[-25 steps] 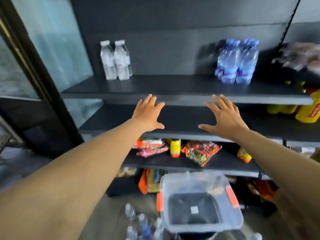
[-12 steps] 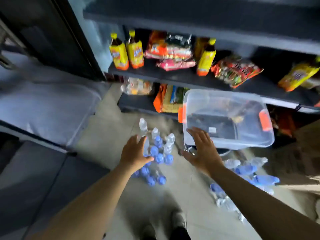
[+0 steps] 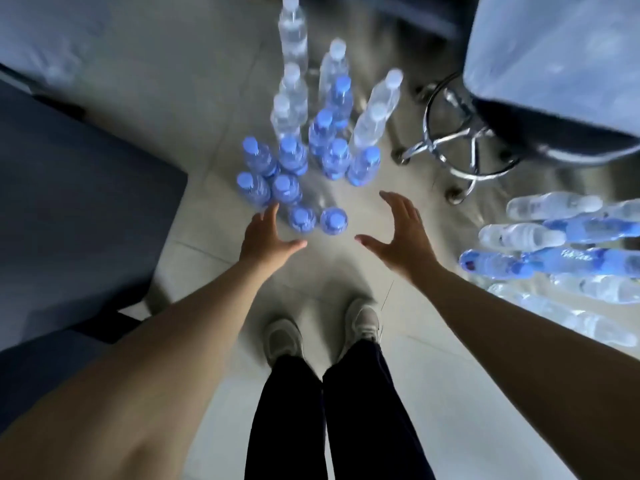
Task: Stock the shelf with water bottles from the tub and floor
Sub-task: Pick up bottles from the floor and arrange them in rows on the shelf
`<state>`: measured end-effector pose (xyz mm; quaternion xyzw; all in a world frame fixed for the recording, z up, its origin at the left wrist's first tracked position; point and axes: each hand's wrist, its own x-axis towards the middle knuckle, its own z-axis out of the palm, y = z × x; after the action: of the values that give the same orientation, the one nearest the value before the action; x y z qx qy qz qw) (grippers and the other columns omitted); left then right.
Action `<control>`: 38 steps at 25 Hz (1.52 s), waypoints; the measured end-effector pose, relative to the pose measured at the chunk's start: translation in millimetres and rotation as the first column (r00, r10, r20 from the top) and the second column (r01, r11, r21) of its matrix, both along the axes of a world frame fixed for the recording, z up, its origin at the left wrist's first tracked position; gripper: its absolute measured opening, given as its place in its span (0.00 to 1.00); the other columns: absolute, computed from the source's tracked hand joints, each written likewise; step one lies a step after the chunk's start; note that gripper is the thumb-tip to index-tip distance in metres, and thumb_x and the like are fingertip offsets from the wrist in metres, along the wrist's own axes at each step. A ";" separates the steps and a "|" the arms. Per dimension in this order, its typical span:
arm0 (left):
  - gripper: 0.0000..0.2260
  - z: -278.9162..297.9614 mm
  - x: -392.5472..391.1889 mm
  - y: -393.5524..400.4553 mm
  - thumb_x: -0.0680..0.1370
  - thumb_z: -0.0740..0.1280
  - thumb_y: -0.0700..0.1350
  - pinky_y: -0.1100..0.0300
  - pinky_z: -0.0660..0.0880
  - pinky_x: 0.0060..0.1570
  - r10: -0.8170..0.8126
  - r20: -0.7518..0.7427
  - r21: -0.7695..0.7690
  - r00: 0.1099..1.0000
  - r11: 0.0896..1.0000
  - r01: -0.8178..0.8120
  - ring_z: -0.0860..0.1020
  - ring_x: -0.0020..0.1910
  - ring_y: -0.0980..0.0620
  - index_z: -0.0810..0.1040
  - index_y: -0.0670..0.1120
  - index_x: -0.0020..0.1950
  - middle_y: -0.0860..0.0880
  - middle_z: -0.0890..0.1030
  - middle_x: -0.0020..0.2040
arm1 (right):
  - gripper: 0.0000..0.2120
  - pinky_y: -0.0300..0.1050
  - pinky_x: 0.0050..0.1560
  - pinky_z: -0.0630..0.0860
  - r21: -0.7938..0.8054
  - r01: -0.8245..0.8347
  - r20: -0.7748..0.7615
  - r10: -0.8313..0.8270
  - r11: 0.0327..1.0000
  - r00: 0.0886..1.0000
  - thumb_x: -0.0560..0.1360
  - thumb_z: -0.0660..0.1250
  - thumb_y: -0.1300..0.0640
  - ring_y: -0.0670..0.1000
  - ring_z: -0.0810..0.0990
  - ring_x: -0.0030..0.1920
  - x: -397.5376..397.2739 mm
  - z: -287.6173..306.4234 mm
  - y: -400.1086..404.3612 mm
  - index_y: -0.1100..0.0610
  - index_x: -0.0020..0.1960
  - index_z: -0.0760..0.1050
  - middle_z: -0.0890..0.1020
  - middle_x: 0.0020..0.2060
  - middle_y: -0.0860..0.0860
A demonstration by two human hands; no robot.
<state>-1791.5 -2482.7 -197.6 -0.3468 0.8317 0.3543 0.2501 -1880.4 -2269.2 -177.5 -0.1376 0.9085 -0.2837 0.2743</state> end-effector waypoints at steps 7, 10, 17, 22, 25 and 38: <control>0.32 -121.6 -7.0 3.7 0.71 0.73 0.48 0.61 0.63 0.66 0.210 -0.075 0.190 0.975 0.963 -0.193 0.68 0.69 0.49 0.66 0.45 0.72 0.46 0.70 0.70 | 0.32 0.32 0.63 0.57 -0.016 0.000 0.238 0.004 1.000 0.971 0.71 0.72 0.57 0.52 0.65 0.69 13.9 -140.5 -30.8 0.55 0.72 0.63 0.68 0.67 0.56; 0.34 -147.1 -13.8 2.4 0.66 0.74 0.48 0.57 0.68 0.67 0.225 -0.134 0.231 0.965 0.954 -0.190 0.73 0.65 0.49 0.68 0.45 0.70 0.47 0.75 0.66 | 0.26 0.23 0.49 0.62 -0.134 0.097 0.216 -0.066 0.986 0.974 0.71 0.72 0.62 0.47 0.73 0.58 3.5 -158.0 -47.1 0.61 0.68 0.70 0.74 0.61 0.58; 0.20 -154.4 -29.5 4.9 0.70 0.73 0.42 0.68 0.65 0.50 0.101 -0.289 0.120 0.952 0.990 -0.069 0.76 0.57 0.48 0.75 0.42 0.61 0.45 0.79 0.57 | 0.18 0.20 0.45 0.65 -0.209 0.249 0.264 -0.191 0.946 0.946 0.73 0.69 0.57 0.45 0.73 0.51 -9.5 -167.0 -46.6 0.55 0.62 0.73 0.77 0.52 0.46; 0.18 -95.2 -30.0 -0.1 0.71 0.74 0.44 0.79 0.65 0.40 0.149 -0.281 0.171 0.948 0.980 -0.104 0.73 0.45 0.56 0.76 0.43 0.58 0.52 0.77 0.48 | 0.15 0.25 0.49 0.67 -0.232 0.343 0.265 -0.280 0.910 0.923 0.73 0.70 0.56 0.44 0.75 0.50 -14.1 -109.7 -26.0 0.53 0.58 0.75 0.78 0.49 0.45; 0.16 -26.5 -47.3 -5.9 0.69 0.75 0.45 0.72 0.68 0.46 -0.005 -0.290 0.178 0.957 0.982 0.059 0.77 0.47 0.55 0.78 0.44 0.54 0.52 0.81 0.49 | 0.11 0.30 0.47 0.69 -0.273 0.373 0.260 -0.306 0.887 0.916 0.72 0.71 0.54 0.42 0.76 0.45 -24.2 -40.1 -22.0 0.47 0.52 0.75 0.79 0.44 0.43; 0.12 570.0 -238.5 -5.8 0.66 0.78 0.46 0.65 0.73 0.43 -0.366 -0.617 -0.004 0.696 0.886 0.463 0.77 0.38 0.61 0.80 0.46 0.45 0.52 0.82 0.40 | 0.07 0.29 0.43 0.69 -0.693 0.214 -0.239 -0.499 0.689 0.833 0.73 0.71 0.56 0.42 0.74 0.40 -156.1 557.7 -16.7 0.53 0.49 0.75 0.80 0.40 0.48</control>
<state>-2030.0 -2488.5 372.4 0.0011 0.8941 0.4420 0.0720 -2036.5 -2285.9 380.1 -0.0948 0.8011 -0.5890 -0.0482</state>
